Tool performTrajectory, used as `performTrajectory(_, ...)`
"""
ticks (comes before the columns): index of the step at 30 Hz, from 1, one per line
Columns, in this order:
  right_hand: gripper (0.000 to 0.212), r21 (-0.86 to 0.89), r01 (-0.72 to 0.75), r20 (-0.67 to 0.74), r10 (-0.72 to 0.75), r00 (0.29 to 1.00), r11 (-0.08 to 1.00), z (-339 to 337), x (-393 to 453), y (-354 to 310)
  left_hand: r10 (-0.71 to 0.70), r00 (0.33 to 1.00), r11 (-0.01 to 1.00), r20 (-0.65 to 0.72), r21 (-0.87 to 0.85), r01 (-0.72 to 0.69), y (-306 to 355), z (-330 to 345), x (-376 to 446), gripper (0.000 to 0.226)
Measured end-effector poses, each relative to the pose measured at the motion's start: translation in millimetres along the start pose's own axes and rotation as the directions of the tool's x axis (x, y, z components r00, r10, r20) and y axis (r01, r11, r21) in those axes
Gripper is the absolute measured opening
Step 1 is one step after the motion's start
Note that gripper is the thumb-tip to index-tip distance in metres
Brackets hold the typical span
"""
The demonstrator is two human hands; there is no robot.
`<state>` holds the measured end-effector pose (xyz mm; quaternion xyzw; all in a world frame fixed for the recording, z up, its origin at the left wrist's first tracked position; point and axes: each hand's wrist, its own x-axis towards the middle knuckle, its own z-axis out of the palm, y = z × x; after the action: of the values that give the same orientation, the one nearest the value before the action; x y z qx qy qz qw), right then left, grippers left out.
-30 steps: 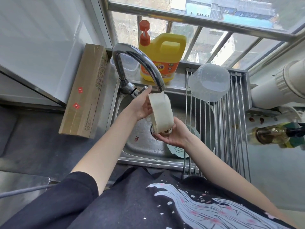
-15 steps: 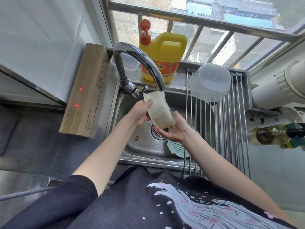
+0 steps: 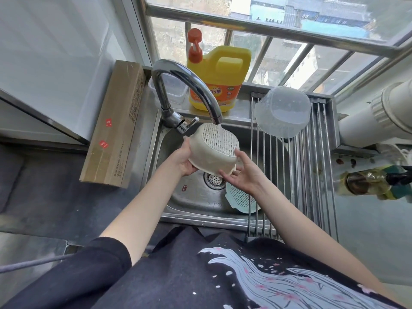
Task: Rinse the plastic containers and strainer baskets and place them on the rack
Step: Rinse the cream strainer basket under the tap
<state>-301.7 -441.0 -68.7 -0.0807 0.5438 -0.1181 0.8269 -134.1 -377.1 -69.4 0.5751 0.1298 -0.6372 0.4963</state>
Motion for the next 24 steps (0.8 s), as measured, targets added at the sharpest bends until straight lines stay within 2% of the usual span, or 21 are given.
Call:
performTrajectory(5, 0.045, -0.118, 0.113, 0.072, -0.105, 0.992, 0.987, -6, -7, -7, -0.008, 1.0, 0.992, 0.019, 0.123, 0.006, -14, -6, 5, 0.04)
performTrajectory(6, 0.048, -0.17, 0.149, 0.097, -0.134, 0.986, 0.974, -8, -6, -8, -0.018, 0.999, 0.992, 0.04, 0.122, 0.013, -15, -8, 6, 0.041)
performTrajectory(9, 0.076, -0.27, 0.252, 0.156, -0.216, 0.964, 0.929, -14, -3, -9, -0.037, 0.991, 0.996, 0.125, 0.086, 0.026, -18, -11, 12, 0.06)
performTrajectory(14, 0.083, -0.332, 0.279, 0.237, -0.206, 0.949, 0.901, -19, -2, -15, 0.037, 0.982, 0.992, 0.185, 0.112, -0.059, -21, -16, 10, 0.064)
performTrajectory(17, 0.087, -0.361, 0.273, 0.266, -0.182, 0.947, 0.892, -18, 1, -16, 0.079, 0.987, 0.987, 0.14, 0.13, -0.097, -24, -16, 7, 0.099)
performTrajectory(18, 0.088, -0.378, 0.272, 0.27, -0.175, 0.947, 0.885, -17, 1, -15, 0.11, 0.987, 0.98, 0.115, 0.151, -0.127, -24, -14, 6, 0.098)
performTrajectory(21, 0.09, -0.417, 0.282, 0.275, -0.176, 0.945, 0.864, -16, 1, -13, 0.191, 0.981, 0.962, 0.042, 0.191, -0.195, -32, -17, 14, 0.073)
performTrajectory(24, 0.086, -0.468, 0.298, 0.27, -0.186, 0.945, 0.832, -17, 2, -12, 0.166, 0.983, 0.972, 0.073, 0.156, -0.175, -34, -27, 15, 0.075)
